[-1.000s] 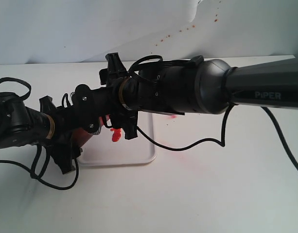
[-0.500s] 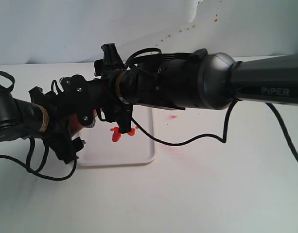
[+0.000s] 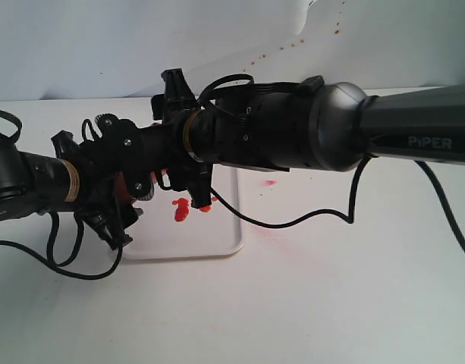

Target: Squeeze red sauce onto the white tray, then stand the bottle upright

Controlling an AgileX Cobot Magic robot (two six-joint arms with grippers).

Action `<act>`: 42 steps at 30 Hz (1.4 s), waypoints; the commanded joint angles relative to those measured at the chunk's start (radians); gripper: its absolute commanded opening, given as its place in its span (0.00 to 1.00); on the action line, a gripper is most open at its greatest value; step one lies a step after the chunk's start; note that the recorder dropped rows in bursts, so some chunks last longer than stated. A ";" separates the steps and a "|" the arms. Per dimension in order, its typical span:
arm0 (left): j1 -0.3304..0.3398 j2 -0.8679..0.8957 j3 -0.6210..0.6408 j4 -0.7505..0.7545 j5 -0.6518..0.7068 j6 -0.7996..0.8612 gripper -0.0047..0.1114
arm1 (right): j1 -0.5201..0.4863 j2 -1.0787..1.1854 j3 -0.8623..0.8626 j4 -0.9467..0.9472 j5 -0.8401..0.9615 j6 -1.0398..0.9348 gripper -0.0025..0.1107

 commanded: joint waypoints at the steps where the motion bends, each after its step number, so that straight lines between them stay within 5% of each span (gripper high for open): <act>1: -0.018 -0.009 0.006 -0.012 -0.093 0.004 0.52 | 0.003 -0.029 -0.020 -0.022 -0.051 0.022 0.02; 4: -0.018 -0.009 0.006 -0.012 -0.107 0.004 0.45 | 0.003 -0.042 -0.020 -0.022 -0.051 0.022 0.02; 14: -0.018 0.035 0.011 -0.039 -0.401 -0.018 0.44 | 0.003 -0.087 -0.020 -0.022 -0.050 0.024 0.02; 21: -0.018 0.083 0.011 -0.116 -0.462 -0.017 0.04 | 0.003 -0.087 -0.020 -0.022 -0.062 0.024 0.02; 27: -0.018 0.085 0.011 -0.130 -0.463 -0.024 0.04 | 0.003 -0.087 -0.020 -0.022 -0.128 0.024 0.03; 30: -0.018 0.085 0.011 -0.142 -0.465 -0.024 0.04 | 0.003 -0.087 -0.020 -0.022 -0.149 0.024 0.14; 35: -0.018 0.085 0.011 -0.142 -0.511 -0.021 0.04 | 0.003 -0.087 -0.020 -0.022 -0.182 0.072 0.77; 42: -0.018 0.085 0.011 -0.144 -0.516 -0.021 0.04 | 0.003 -0.100 -0.020 -0.022 -0.174 0.101 0.77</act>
